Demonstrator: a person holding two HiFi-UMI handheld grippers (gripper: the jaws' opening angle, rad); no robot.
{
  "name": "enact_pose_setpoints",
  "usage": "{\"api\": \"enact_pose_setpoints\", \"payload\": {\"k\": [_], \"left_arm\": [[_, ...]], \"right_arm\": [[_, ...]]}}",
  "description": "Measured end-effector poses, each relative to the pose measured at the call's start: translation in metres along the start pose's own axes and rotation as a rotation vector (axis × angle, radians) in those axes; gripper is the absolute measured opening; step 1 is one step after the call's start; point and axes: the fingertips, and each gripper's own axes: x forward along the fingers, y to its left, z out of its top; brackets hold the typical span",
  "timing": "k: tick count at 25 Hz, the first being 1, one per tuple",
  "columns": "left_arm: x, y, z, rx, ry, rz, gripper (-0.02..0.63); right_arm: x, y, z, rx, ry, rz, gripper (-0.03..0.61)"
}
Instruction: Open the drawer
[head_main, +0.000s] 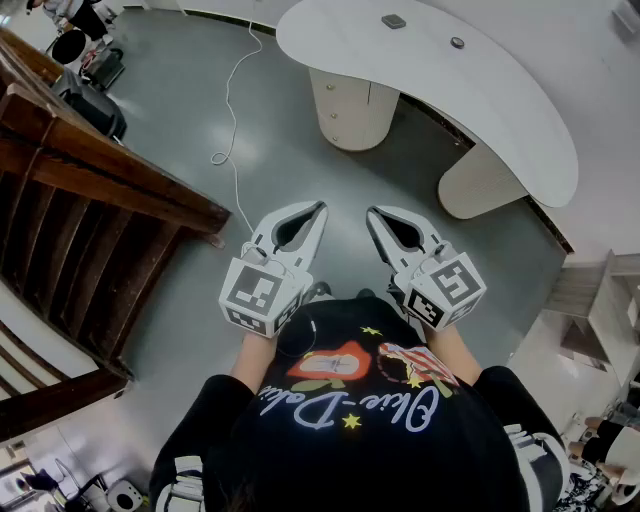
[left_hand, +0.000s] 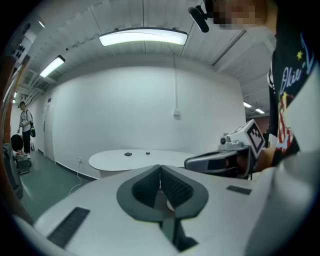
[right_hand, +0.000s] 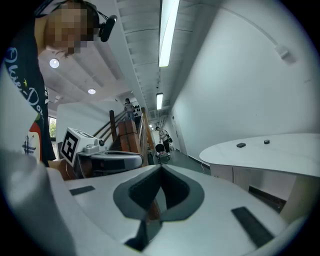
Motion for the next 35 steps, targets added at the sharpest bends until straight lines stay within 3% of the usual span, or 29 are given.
{"api": "enact_pose_setpoints", "payload": {"k": [22, 29, 35], "left_arm": [[0.024, -0.054, -0.007, 0.01, 0.026, 0.023, 0.005], [0.032, -0.05, -0.006, 0.002, 0.023, 0.04, 0.005], [0.05, -0.022, 0.0, -0.004, 0.005, 0.027, 0.005]], "right_arm": [[-0.06, -0.031, -0.009, 0.064, -0.07, 0.023, 0.0], [-0.066, -0.038, -0.01, 0.06, -0.063, 0.029, 0.0], [-0.044, -0.06, -0.001, 0.051, -0.069, 0.0, 0.0]]}}
